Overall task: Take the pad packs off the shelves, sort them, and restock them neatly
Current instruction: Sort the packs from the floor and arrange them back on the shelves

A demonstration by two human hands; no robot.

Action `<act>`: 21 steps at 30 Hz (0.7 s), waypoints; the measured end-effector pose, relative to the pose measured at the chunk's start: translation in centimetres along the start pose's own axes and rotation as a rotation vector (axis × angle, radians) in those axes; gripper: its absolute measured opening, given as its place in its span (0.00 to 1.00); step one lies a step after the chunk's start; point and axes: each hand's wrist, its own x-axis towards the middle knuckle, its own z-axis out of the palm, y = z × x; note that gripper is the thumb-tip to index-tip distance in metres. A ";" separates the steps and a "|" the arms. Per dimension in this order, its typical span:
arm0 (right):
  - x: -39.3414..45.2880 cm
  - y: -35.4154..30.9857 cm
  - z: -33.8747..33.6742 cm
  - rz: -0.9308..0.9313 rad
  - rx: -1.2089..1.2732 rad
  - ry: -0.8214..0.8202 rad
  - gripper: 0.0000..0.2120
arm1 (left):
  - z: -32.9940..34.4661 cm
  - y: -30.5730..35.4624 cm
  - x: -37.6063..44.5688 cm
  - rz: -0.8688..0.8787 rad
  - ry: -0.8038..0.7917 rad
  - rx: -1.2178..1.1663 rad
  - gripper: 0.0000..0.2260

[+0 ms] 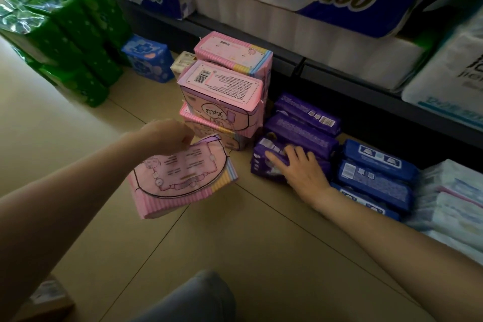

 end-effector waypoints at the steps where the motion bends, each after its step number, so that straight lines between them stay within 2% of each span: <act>1: -0.1 0.5 0.2 -0.012 0.072 -0.057 0.40 | -0.1 0.4 0.0 0.049 0.002 -0.008 0.07; 3: 0.4 1.4 -0.9 0.056 0.312 -0.150 0.31 | -0.6 1.4 0.0 0.141 -0.009 -0.033 0.07; 6: 1.6 2.3 -4.8 0.286 0.996 -0.051 0.17 | -1.8 2.5 0.0 0.265 0.000 -0.124 0.04; 8: 1.3 2.9 -7.6 0.346 1.498 -0.158 0.14 | -3.0 2.8 -0.1 0.295 0.021 -0.243 0.07; 9: 0.9 3.1 -8.9 0.338 1.643 -0.238 0.13 | -3.6 2.9 -0.1 0.294 0.040 -0.313 0.08; 11: 0.0 3.6 -10.5 0.257 1.689 -0.358 0.16 | -4.6 3.0 -0.3 0.292 0.083 -0.470 0.09; 14: -0.7 4.1 -12.1 0.194 1.743 -0.475 0.22 | -5.5 3.6 -0.9 0.270 0.040 -0.744 0.09; 16: -0.8 4.1 -13.0 0.181 1.806 -0.532 0.21 | -6.0 4.0 -1.3 0.260 0.055 -0.749 0.06; 18: -0.6 4.1 -13.7 0.214 1.831 -0.568 0.13 | -7.0 4.3 -2.1 0.253 0.055 -0.724 0.03; 19: -0.4 4.3 -14.3 0.248 1.848 -0.580 0.11 | -7.6 4.4 -2.7 0.244 -0.010 -0.761 0.09; 21: 0.0 5.0 -15.5 0.306 1.866 -0.564 0.20 | -8.6 5.1 -3.7 0.230 -0.184 -0.837 0.28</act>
